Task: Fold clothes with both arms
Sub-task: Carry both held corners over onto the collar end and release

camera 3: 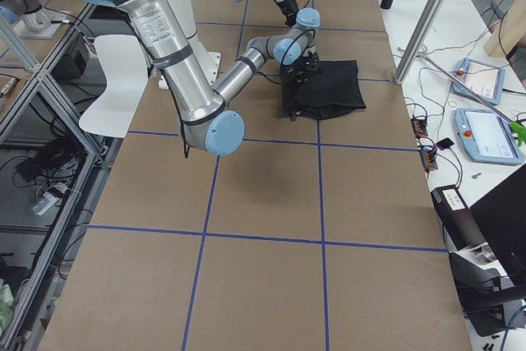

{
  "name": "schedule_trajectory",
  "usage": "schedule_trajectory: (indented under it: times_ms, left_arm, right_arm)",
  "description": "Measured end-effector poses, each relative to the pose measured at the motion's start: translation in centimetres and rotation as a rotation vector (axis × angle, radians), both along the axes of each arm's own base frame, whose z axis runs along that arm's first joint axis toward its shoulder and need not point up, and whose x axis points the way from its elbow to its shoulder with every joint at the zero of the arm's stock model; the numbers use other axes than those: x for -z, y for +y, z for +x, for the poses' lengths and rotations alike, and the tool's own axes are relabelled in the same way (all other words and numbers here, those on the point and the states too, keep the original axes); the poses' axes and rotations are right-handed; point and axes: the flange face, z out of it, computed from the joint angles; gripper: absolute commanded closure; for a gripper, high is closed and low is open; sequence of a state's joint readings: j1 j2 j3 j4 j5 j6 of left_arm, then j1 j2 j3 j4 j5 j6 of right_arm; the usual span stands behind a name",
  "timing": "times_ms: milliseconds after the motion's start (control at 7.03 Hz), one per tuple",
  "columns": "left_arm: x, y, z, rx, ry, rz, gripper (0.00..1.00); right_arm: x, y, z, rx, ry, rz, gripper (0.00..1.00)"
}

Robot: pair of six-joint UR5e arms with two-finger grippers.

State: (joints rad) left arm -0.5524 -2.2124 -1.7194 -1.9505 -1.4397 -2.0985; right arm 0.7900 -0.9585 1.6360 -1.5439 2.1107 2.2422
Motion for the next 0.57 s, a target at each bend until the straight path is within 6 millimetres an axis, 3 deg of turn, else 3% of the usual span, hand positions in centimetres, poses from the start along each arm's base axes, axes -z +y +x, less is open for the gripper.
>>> schedule_trajectory:
  times_ms: [427, 569]
  left_arm:
    - [-2.1, -8.3, 2.0, 0.031, -0.086, 0.033, 1.0]
    - [-3.0, -11.2, 3.0, 0.039, -0.109, 0.052, 0.91]
  right_arm:
    - [-2.8, -8.5, -2.1, 0.026, 0.004, 0.039, 1.0]
    - [-3.6, -10.7, -2.6, 0.05, 0.019, 0.058, 1.0]
